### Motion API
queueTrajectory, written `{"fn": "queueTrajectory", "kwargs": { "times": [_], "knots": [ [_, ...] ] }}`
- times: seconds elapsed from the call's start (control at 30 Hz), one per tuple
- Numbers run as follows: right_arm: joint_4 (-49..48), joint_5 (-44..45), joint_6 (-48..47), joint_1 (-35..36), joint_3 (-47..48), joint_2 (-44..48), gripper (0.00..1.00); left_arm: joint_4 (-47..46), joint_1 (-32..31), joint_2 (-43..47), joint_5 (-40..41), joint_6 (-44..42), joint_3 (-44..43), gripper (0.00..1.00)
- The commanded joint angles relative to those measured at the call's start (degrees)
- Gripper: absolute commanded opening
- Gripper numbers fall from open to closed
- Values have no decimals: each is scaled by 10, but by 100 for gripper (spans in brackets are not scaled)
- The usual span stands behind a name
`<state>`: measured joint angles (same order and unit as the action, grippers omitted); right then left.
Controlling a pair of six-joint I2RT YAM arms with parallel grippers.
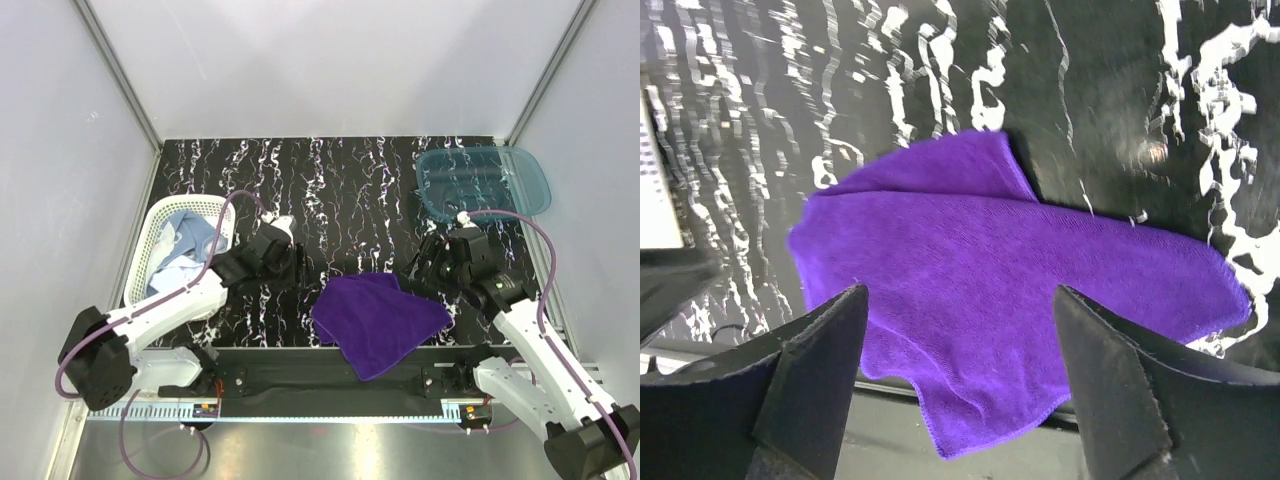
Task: Fold and stack the towels
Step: Move the towel to the center of the board, then flatten out the crumpled towel
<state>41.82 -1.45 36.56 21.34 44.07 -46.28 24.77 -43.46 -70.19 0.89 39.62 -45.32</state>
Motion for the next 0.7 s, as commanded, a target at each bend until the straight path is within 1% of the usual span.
{"fn": "queueTrajectory", "kwargs": {
  "times": [0.0, 0.07, 0.13, 0.2, 0.37, 0.5, 0.53, 0.57, 0.63, 0.67],
  "knots": [
    [-31, 21, 35, 0, -12, -10, 79, -26, -17, 51, -5, -65, -34, 59],
    [-25, 37, 50, 0, -20, -16, 78, -20, -49, 52, -2, -69, -42, 60],
    [-14, 58, 62, 0, -25, -28, 77, -5, -65, 30, 16, -60, -46, 61],
    [-10, 86, 69, 0, -32, -38, 74, -12, -77, 0, 24, -41, -34, 60],
    [-33, 77, 83, 0, -64, -42, 72, -68, -90, -68, 8, -7, -6, 60],
    [-48, 66, 70, 1, -62, -36, 71, -70, -90, -149, 32, -8, -31, 54],
    [-52, 59, 53, -1, -58, -36, 71, -71, -91, -161, 48, -9, -38, 51],
    [-55, 44, 45, 0, -56, -36, 71, -73, -87, -182, 54, -9, -46, 41],
    [-64, 31, 25, 0, -46, -31, 71, -84, -77, -197, 53, -12, -65, 29],
    [-67, 25, 19, 0, -44, -28, 71, -92, -58, -205, 44, -20, -72, 18]
  ]
}}
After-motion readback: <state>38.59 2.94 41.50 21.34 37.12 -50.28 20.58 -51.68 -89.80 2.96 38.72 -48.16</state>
